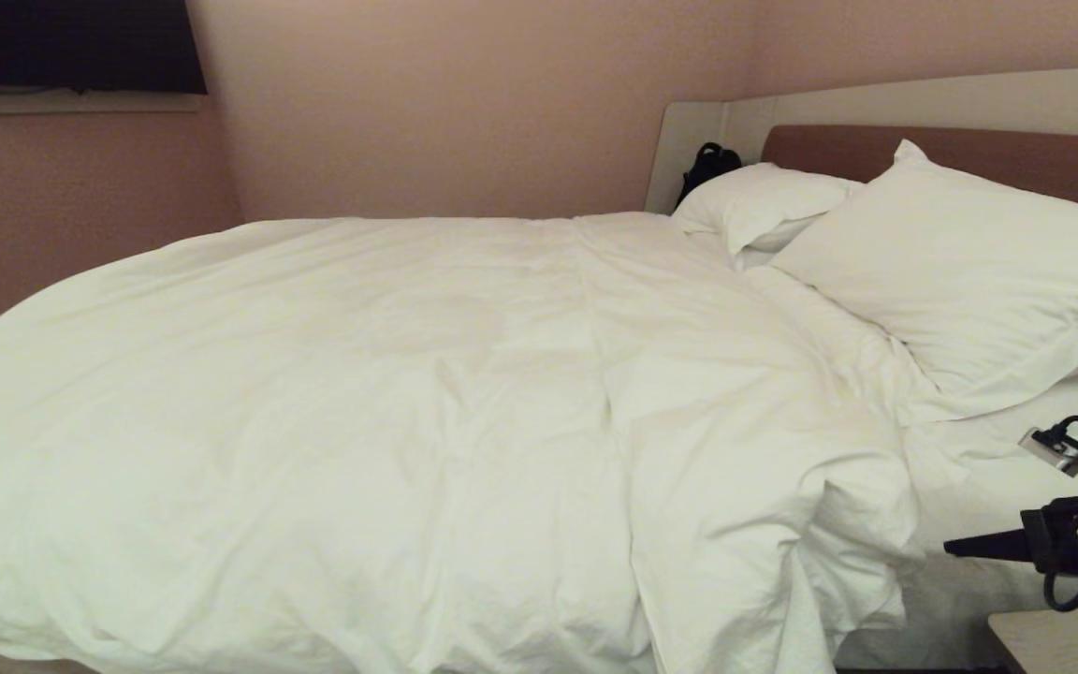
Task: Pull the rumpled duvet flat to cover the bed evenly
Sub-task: Flatten the corners of the folded blanket
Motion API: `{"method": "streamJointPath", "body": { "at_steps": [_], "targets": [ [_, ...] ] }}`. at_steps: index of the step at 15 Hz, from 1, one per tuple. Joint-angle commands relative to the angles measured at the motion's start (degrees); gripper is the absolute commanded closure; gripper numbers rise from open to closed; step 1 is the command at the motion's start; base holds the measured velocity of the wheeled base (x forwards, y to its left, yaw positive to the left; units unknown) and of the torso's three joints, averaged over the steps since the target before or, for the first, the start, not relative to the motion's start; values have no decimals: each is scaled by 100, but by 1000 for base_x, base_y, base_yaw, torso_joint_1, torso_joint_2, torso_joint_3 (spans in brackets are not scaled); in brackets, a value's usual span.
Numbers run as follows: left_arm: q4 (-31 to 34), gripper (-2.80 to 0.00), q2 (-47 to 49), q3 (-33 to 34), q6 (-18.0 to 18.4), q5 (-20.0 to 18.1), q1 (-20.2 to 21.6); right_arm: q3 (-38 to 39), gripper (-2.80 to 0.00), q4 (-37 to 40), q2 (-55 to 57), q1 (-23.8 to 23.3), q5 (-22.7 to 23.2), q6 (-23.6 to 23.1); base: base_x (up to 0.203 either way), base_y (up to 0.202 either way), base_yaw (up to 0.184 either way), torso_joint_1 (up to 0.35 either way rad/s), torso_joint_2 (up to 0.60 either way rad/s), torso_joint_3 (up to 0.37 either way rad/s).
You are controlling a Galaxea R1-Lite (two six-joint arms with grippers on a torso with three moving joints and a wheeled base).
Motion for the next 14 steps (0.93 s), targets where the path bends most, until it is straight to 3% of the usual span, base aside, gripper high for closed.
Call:
{"method": "streamJointPath", "body": {
  "at_steps": [1, 10, 14],
  "targets": [
    [-8, 0, 0, 0, -3, 0, 1, -92, -280, -454, 400, -24, 1080, -890, 0, 0, 0, 0, 0, 0],
    [0, 0, 0, 0, -3, 0, 1, 250, -280, -508, 300, -98, 1019, -1221, 0, 0, 0, 0, 0, 0],
    [0, 0, 0, 0, -3, 0, 1, 686, -280, -1158, 460, 46, 722, -1387, 0, 0, 0, 0, 0, 0]
  ]
}}
